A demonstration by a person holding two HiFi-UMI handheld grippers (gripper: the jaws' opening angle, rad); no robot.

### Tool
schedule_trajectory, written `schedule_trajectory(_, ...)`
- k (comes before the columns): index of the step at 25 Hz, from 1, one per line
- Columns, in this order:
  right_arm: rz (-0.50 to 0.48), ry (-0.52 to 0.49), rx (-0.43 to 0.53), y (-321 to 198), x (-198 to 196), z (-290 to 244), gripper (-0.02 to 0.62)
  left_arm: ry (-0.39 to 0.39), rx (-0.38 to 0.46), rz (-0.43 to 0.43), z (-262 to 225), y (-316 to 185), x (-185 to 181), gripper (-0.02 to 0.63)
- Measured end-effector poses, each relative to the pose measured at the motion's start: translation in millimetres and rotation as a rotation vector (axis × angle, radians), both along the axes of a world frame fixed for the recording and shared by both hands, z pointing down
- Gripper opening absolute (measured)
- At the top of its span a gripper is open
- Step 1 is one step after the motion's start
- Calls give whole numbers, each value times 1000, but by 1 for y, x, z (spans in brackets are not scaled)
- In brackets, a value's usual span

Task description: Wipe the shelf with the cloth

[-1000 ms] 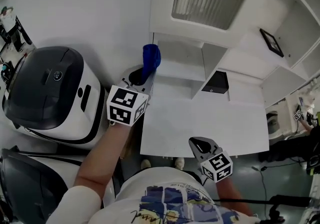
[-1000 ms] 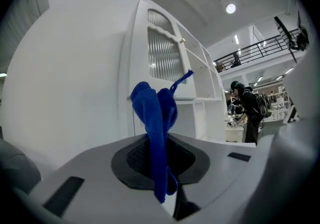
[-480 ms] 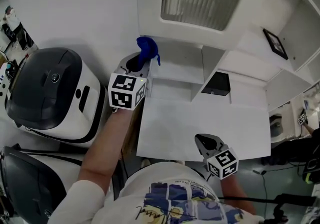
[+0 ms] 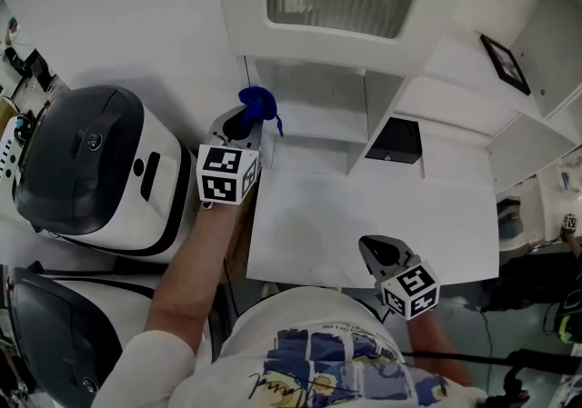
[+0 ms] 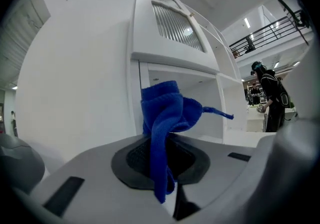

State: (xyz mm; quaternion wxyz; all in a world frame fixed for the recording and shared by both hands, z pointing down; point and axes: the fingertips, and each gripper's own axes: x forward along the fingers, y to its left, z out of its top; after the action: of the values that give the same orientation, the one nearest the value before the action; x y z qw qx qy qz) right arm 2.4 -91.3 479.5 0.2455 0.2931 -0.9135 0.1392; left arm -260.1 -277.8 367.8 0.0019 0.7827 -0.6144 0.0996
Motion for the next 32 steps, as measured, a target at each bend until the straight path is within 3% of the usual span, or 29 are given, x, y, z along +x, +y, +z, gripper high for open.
schedule_trajectory(14,17,-14,-4,-2,19,5,31,-7,-140,-47,88,-2,-3,55)
schedule_trajectory(32,39,-11,-17,-3,46,9,31,-19,-171,-100,112,-3,1,55)
